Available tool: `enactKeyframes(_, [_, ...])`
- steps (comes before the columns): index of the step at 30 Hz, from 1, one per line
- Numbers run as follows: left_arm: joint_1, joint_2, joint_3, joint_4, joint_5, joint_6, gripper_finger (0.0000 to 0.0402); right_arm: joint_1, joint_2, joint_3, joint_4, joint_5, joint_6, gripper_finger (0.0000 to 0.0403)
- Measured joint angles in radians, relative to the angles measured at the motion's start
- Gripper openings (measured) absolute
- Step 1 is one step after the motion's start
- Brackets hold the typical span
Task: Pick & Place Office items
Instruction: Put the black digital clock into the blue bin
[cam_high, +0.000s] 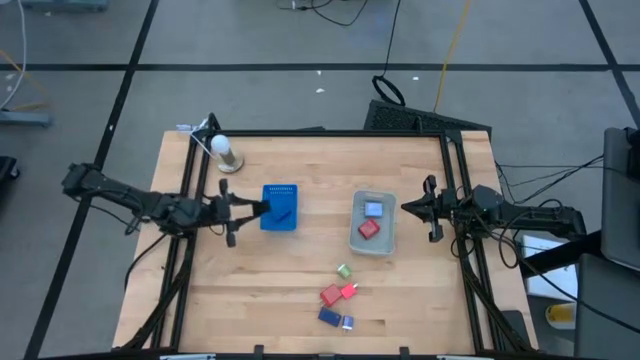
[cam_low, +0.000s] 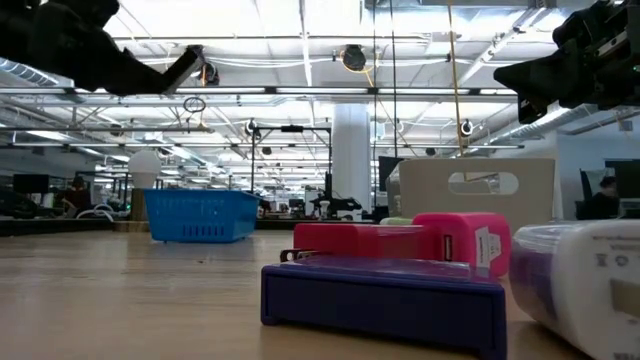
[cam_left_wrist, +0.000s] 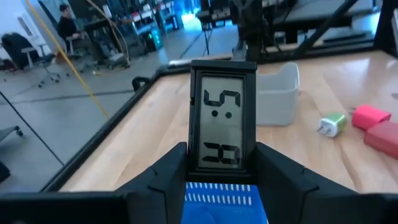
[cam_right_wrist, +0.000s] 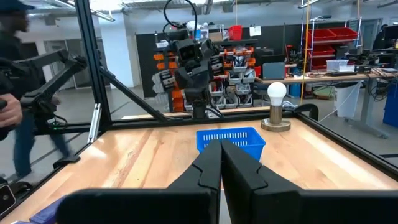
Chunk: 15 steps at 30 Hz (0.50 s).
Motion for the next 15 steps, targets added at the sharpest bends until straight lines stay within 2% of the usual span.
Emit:
enactKeyframes(5, [-0.004, -0.049, -0.051, 0.071, -0.006, 0.026, 0.0159, 0.0, 0.0, 0.0, 0.0, 0.0, 0.002, 0.0004])
enactKeyframes(15, [-0.001, -0.153, -0.094, 0.069, -0.009, 0.028, 0.0159, 0.0, 0.0, 0.0, -0.001, -0.001, 0.003, 0.0004])
